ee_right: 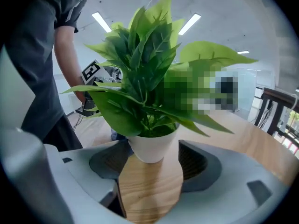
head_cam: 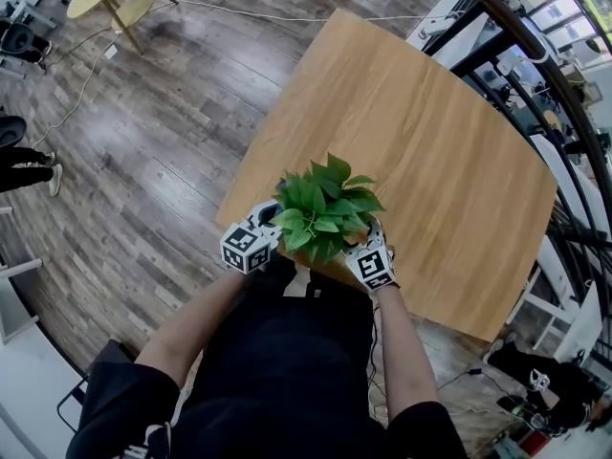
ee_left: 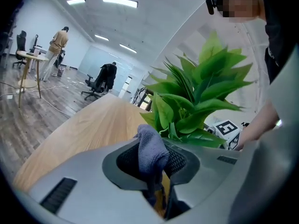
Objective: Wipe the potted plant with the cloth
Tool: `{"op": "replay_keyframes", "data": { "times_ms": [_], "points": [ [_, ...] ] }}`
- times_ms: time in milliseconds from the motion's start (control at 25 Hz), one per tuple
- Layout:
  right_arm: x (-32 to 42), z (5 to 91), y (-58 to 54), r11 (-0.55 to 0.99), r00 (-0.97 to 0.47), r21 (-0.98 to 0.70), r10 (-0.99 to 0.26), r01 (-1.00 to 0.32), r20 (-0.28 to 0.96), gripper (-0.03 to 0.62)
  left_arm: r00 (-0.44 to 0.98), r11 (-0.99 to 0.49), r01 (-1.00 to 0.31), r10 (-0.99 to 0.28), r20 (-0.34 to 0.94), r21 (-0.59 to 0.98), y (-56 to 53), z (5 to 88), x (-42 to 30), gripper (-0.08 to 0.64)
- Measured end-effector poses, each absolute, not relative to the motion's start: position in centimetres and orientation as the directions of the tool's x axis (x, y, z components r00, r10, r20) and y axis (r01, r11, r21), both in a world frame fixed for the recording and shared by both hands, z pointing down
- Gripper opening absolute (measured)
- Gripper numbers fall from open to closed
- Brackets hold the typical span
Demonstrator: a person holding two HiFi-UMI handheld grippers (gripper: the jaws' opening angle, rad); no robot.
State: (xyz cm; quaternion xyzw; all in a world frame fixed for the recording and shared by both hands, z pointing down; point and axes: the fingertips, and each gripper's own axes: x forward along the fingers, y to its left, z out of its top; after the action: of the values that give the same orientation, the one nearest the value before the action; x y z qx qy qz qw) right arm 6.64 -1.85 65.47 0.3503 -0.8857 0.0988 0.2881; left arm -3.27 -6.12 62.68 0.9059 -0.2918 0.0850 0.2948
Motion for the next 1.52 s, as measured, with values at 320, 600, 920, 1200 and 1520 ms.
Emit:
{"op": "replay_keyframes", "data": {
  "times_ms": [320,600,920,1200,1520],
  "points": [
    [5.3,65.5,-2.3,0.732,-0.606,-0.015,-0.553,-0.681,0.572,0.316,0.82,-0.639,-0.568,-0.487,0.3,0.518,-5.6,62.1,-2.3,0.097],
    [5.2,65.7,-2.6,0.725,-0.589,0.002,-0.561,-0.689,0.581,0.317,0.834,-0.597,-0.54,-0.476,0.28,0.593,-3.0,61.6,-2.1,0.097],
    [4.7,65.2,-1.7,0.716,-0.548,0.058,-0.582,-0.696,0.601,0.316,0.81,-0.592,-0.578,-0.502,0.303,0.562,-4.3,62.2,-3.3,0.097],
    [5.0,64.8,0.0,0.686,-0.611,-0.077,-0.584,-0.724,0.534,0.316,0.788,-0.598,-0.611,-0.524,0.324,0.519,-6.8,62.1,-4.2,0.097],
    [4.5,64.7,-2.7,0.719,-0.577,0.04,-0.589,-0.694,0.565,0.318,0.814,-0.694,-0.58,-0.469,0.343,0.427,-6.3,62.6,-3.3,0.097]
  ]
}}
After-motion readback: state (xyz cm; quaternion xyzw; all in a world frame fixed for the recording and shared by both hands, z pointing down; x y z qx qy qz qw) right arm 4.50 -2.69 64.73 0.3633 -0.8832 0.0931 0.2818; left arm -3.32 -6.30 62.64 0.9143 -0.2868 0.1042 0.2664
